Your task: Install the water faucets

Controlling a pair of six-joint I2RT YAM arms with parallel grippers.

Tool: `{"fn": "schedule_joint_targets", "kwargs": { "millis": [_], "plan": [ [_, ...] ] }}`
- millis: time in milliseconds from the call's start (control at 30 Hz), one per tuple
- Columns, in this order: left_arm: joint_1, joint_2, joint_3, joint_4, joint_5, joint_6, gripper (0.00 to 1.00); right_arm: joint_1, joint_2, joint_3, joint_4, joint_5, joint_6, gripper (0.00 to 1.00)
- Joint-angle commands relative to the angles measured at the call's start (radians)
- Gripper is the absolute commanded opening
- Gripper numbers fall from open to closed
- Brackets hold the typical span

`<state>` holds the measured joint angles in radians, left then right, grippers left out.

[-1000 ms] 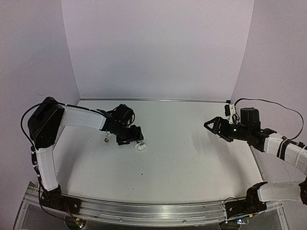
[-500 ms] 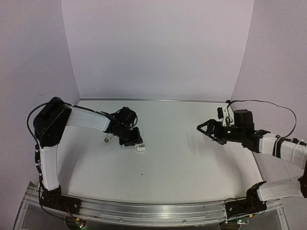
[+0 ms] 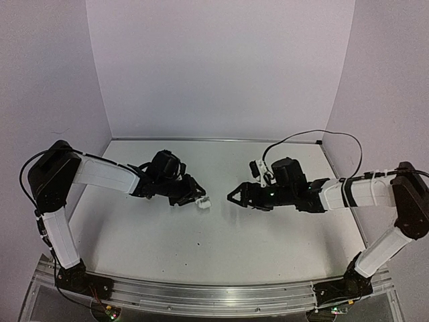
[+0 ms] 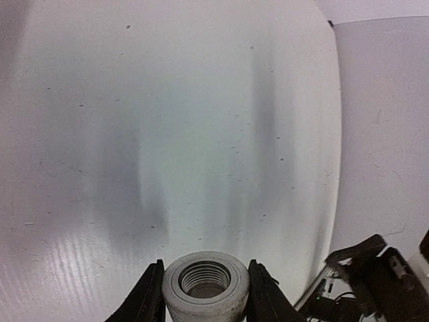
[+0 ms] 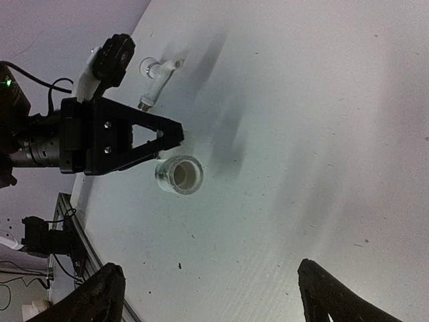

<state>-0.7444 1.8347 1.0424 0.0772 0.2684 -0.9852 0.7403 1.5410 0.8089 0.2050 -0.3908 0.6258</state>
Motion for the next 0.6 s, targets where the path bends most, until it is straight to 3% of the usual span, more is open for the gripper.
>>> {"fn": "schedule_joint_targets", "kwargs": {
  "millis": [0, 233, 433, 567],
  "plan": [
    [-0.03, -0.086, -0.038, 0.243, 0.043, -0.125, 0.05, 0.072, 0.106, 0.064, 0.203, 0.01, 0.067, 0.87],
    [-0.045, -0.149, -0.084, 0.246, -0.013, -0.09, 0.0, 0.077, 0.144, 0.089, 0.194, 0.017, 0.048, 0.85],
    [-0.07, -0.168, -0.113, 0.336, 0.008, -0.194, 0.0, 0.113, 0.209, 0.072, 0.439, -0.038, 0.059, 0.7],
    [-0.078, -0.164, -0.134, 0.403, 0.018, -0.254, 0.0, 0.138, 0.221, 0.074, 0.484, 0.025, 0.046, 0.62]
  ]
}}
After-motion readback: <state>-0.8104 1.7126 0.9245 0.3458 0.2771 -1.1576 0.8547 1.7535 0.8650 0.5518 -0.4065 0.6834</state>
